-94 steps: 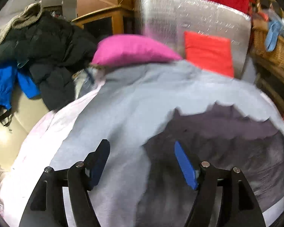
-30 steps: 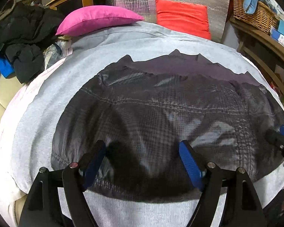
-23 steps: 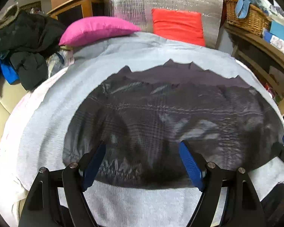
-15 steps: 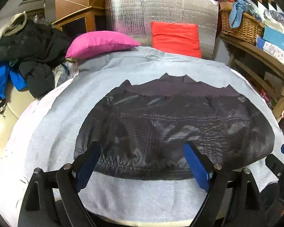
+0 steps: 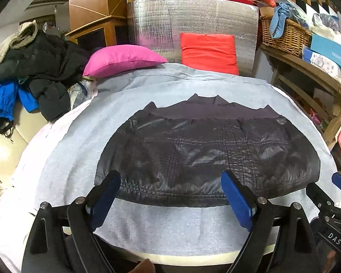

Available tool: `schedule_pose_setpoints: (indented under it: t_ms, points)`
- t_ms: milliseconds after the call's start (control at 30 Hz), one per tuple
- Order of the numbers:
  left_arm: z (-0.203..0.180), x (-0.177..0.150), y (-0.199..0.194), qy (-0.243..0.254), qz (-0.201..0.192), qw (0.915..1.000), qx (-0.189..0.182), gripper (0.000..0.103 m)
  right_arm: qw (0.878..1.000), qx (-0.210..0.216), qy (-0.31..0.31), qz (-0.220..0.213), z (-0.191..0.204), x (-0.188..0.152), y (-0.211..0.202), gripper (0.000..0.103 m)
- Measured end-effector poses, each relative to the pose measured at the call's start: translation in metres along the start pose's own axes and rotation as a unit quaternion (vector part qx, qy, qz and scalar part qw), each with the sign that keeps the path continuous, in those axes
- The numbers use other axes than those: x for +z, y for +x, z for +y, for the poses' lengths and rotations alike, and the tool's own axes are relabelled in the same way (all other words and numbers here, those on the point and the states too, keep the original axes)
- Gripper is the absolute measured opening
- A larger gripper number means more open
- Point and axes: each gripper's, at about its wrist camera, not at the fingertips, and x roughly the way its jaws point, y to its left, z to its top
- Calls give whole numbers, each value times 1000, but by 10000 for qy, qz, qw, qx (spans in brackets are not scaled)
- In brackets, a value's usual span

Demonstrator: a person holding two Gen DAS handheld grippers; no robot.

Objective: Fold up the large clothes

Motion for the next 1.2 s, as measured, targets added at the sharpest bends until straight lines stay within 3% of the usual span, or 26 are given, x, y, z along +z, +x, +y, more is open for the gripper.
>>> schedule_pose_setpoints:
  t_ms: [500,667,1200]
  points:
    - [-5,4,-1,-23,13,10000,-72,94,9999,-71,-12,-126,4,4,0,89]
    - [-9,5,2,36,66,9999,79,95,9998,-105,-47,-170,6,6,1,89]
    - [-7,8,-3,-105,-61,9998,-134,98,9996,-132,-87,-237,11,9,0,89]
